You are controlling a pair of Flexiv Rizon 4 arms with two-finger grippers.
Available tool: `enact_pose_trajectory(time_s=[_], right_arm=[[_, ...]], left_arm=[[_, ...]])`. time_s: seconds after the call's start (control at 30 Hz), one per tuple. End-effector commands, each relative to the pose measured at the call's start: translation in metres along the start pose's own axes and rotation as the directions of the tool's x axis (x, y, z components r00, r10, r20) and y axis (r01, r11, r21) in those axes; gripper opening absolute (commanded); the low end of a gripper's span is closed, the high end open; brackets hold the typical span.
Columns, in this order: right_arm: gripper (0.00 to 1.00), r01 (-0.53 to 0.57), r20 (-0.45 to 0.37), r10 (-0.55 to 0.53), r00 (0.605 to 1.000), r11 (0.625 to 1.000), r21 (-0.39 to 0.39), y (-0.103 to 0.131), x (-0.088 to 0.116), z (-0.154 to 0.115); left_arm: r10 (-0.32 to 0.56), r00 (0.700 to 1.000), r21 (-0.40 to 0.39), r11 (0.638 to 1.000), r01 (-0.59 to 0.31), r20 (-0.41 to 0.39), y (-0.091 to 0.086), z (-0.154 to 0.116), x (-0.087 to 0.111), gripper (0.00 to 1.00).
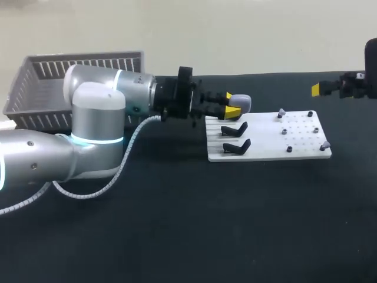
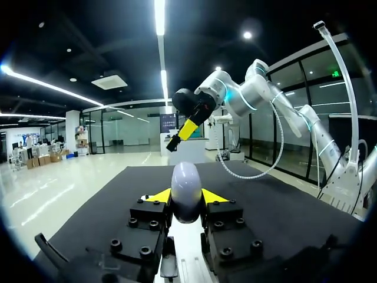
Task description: Pick up each earbud case from the left stands, insert the matching earbuds, close the lid, and place the case in the box.
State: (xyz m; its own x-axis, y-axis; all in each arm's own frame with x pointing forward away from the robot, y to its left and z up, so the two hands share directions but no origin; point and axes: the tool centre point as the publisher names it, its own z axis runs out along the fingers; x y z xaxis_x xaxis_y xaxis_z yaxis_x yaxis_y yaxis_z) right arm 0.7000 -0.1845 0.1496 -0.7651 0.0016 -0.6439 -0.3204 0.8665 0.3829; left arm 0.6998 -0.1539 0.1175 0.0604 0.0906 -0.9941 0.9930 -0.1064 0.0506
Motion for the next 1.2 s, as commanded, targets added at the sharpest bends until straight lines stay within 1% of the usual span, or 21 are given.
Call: enact_pose_trajectory(time_s=[0.03,0.13,0.8,0.93,0.97,1.0,1.03,1.07,1.13,1.17,1.2], right_arm=[[1.0,0.001,0.0,-0.001,1.0,1.0,0.001,0.0,0.0,0.0],[1.0,0.001,0.0,-0.001,1.0,1.0,0.001,0.0,0.0,0.0],[1.0,0.001,0.0,-0.001,1.0,1.0,0.001,0.0,0.0,0.0],[1.0,0.022,0.013,-0.022,1.0,0.999,0.041,0.022,0.009,-0.013],[1.0,0.028,0.025,-0.029,0.999,0.999,0.044,0.031,0.012,-0.018],[1.0,0.054,0.035,-0.056,0.998,0.997,0.05,0.046,0.015,-0.025],[1.0,0.066,0.038,-0.068,0.997,0.996,0.059,0.054,0.017,-0.028],[1.0,0.076,0.049,-0.079,0.996,0.995,0.062,0.07,0.021,-0.032],[1.0,0.078,0.048,-0.081,0.996,0.995,0.061,0.087,0.025,-0.035],[1.0,0.088,0.034,-0.091,0.995,0.993,0.077,0.099,0.029,-0.034],[1.0,0.087,0.026,-0.089,0.996,0.993,0.076,0.107,0.031,-0.033]], left_arm=[[0.005,1.0,-0.071,0.997,-0.005,-0.003,-0.007,0.0,-0.002,0.0],[0.008,1.0,-0.067,0.998,-0.009,-0.013,-0.008,0.001,-0.001,0.0],[0.008,1.0,-0.055,0.998,-0.008,-0.002,-0.008,0.001,-0.001,0.0],[0.008,1.0,-0.055,0.998,-0.008,-0.002,-0.008,0.001,-0.001,0.0],[0.008,1.0,-0.055,0.998,-0.008,-0.002,-0.008,0.001,-0.001,0.0],[0.008,1.0,-0.055,0.998,-0.008,-0.002,-0.008,0.001,-0.001,0.0],[0.008,1.0,-0.055,0.998,-0.008,-0.002,-0.008,0.001,-0.001,0.0],[0.008,1.0,-0.055,0.998,-0.008,-0.002,-0.008,0.001,-0.001,0.0],[0.008,1.0,-0.055,0.998,-0.008,-0.002,-0.008,0.001,-0.001,0.0],[0.008,1.0,-0.055,0.998,-0.008,-0.002,-0.008,0.001,-0.001,0.0],[0.008,1.0,-0.055,0.998,-0.008,-0.002,-0.008,0.001,-0.001,0.0]])
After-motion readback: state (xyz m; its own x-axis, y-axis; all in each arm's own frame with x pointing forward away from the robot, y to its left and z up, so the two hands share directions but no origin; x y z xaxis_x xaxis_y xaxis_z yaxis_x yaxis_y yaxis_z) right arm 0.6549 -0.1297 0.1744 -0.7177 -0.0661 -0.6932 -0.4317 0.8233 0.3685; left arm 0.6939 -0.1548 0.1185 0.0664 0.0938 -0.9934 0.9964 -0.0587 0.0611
